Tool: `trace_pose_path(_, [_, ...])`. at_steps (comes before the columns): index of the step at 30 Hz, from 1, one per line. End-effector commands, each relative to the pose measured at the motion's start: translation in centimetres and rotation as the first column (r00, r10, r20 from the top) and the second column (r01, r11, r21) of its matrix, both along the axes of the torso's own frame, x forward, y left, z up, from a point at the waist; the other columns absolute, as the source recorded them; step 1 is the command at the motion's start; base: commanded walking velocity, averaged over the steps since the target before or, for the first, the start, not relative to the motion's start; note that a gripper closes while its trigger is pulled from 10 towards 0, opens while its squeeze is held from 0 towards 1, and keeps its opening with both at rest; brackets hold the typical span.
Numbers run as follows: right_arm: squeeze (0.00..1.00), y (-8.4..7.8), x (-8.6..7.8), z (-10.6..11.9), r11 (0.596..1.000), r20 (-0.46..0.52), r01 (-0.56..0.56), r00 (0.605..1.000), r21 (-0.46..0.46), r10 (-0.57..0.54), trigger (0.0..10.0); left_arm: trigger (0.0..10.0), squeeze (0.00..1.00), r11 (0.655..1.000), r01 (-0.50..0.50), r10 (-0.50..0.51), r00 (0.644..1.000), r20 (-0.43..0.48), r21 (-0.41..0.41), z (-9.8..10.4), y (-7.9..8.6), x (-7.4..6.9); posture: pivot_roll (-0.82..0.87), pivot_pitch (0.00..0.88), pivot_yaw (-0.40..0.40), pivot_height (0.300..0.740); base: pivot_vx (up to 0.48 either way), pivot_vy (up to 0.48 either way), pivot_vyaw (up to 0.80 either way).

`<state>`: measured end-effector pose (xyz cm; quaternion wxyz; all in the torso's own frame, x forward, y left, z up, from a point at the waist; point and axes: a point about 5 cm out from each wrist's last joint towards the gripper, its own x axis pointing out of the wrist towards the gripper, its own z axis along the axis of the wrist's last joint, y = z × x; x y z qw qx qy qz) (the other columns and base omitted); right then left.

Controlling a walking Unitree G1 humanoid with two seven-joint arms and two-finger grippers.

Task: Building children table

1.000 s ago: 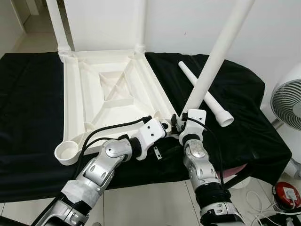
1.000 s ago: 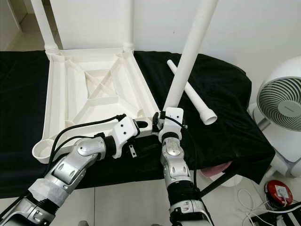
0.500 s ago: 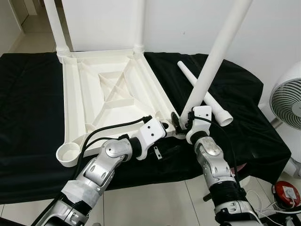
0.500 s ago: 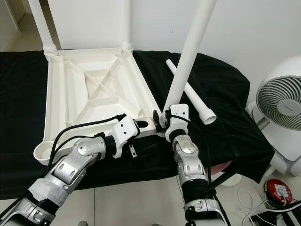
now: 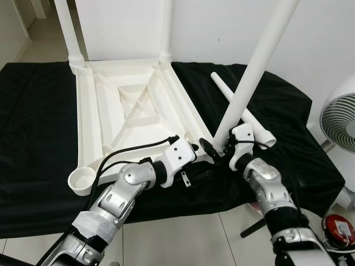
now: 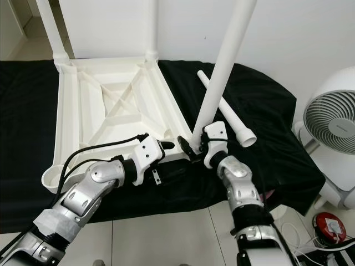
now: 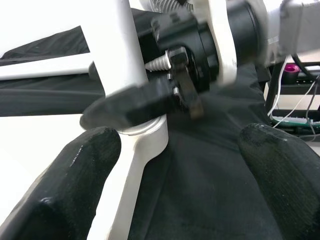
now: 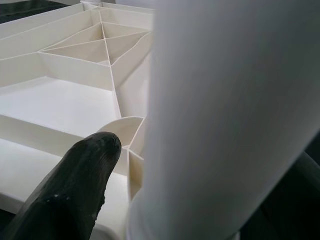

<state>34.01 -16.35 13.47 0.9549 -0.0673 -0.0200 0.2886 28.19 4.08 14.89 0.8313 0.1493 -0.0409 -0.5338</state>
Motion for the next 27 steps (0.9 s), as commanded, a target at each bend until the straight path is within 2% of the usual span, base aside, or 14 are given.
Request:
trace_pose_path(1, [0.00, -0.7, 0.1, -0.2, 0.998, -0.014, -0.046, 0.999, -0.036, 0.045, 10.0, 10.0, 0.00, 0.999, 0.027, -0.027, 1.000, 0.014, 0.021, 0.2, 0.0, 0.1, -0.07, 0.000, -0.045, 0.740, 0.000, 0.000, 0.00])
trace_pose_path(9, [0.00, -1.1, 0.2, 0.1, 0.996, -0.013, -0.079, 0.997, -0.049, 0.078, 10.0, 10.0, 0.00, 0.999, 0.026, -0.026, 1.000, 0.015, 0.021, 0.2, 0.0, 0.1, -0.07, 0.000, -0.045, 0.740, 0.000, 0.000, 0.00])
trace_pose_path(10, [0.00, -1.4, 0.3, 0.2, 0.991, -0.025, -0.115, 0.993, -0.074, 0.114, 4.2, 10.0, 0.00, 0.999, 0.025, -0.026, 1.000, 0.014, 0.021, 0.2, 0.0, 0.1, -0.07, 0.000, -0.046, 0.740, 0.000, 0.000, 0.00])
trace_pose_path(11, [0.00, -1.7, 0.3, 0.1, 0.985, -0.038, -0.140, 0.990, -0.095, 0.137, 0.0, 10.0, 0.00, 0.999, 0.025, -0.026, 1.000, 0.013, 0.019, 0.2, -0.1, 0.1, -0.07, 0.000, -0.046, 0.740, 0.000, 0.000, 0.00])
trace_pose_path(13, [0.00, -2.1, 0.3, -0.2, 0.976, -0.068, -0.181, 0.982, -0.118, 0.174, 0.0, 10.0, 0.00, 1.000, 0.026, -0.026, 1.000, 0.014, 0.018, 0.2, -0.1, 0.0, -0.07, 0.000, -0.046, 0.740, 0.000, 0.000, 0.00])
trace_pose_path(20, [0.00, -2.3, -0.1, -0.9, 0.968, -0.106, -0.225, 0.971, -0.112, 0.214, 0.0, 10.0, 0.00, 1.000, 0.024, -0.024, 1.000, 0.013, 0.018, 0.2, -0.1, 0.1, -0.07, 0.000, -0.046, 0.740, 0.000, 0.000, 0.00])
trace_pose_path(26, [0.00, -2.2, -0.2, -1.2, 0.971, -0.112, -0.216, 0.973, -0.105, 0.204, 0.0, 10.0, 0.00, 1.000, 0.025, -0.025, 1.000, 0.013, 0.018, 0.2, -0.1, 0.0, -0.07, 0.000, -0.045, 0.740, 0.000, 0.000, 0.00])
trace_pose_path(27, [0.00, -2.2, -0.1, -1.3, 0.976, -0.110, -0.196, 0.976, -0.096, 0.185, 10.0, 10.0, 0.00, 0.999, 0.026, -0.026, 1.000, 0.013, 0.019, 0.2, -0.1, 0.0, -0.07, 0.000, -0.046, 0.740, 0.000, 0.000, 0.00])
